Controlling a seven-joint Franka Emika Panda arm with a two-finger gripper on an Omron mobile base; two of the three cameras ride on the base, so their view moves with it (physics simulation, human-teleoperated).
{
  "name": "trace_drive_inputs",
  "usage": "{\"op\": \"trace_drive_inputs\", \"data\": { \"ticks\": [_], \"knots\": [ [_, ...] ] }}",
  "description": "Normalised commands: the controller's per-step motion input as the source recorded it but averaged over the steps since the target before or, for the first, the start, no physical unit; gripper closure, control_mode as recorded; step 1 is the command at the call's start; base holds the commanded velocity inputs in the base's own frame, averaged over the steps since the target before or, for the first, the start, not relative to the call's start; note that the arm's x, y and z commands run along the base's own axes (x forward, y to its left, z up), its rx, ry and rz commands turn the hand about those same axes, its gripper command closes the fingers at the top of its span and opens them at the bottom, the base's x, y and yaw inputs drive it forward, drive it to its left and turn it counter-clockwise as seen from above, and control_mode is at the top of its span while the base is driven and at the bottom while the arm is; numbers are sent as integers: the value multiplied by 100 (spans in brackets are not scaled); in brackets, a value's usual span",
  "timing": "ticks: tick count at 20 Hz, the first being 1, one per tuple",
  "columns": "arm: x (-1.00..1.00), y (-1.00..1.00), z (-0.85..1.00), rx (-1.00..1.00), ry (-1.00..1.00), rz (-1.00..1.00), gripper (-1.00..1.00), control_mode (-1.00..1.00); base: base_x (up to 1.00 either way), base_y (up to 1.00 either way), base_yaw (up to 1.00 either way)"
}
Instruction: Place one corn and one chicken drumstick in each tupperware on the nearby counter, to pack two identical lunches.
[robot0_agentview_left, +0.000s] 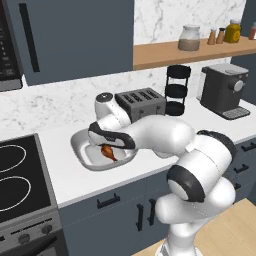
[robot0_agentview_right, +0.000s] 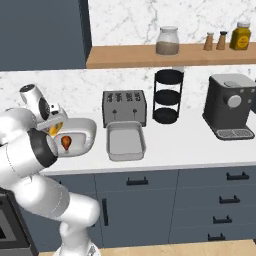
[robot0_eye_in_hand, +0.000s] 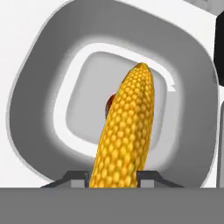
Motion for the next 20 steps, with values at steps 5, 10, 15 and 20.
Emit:
{"op": "trace_drive_inputs", "data": {
  "ticks": [5,10,15,20],
  "knots": [
    [41,13,-9,0,0,0,100,-100,0,0,0],
    [48,3,-20,0,0,0,100,-100,0,0,0],
    [76,27,-29,0,0,1,-100,-100,0,0,0],
    [11,7,-11,4,0,0,-100,-100,0,0,0]
  ]
}}
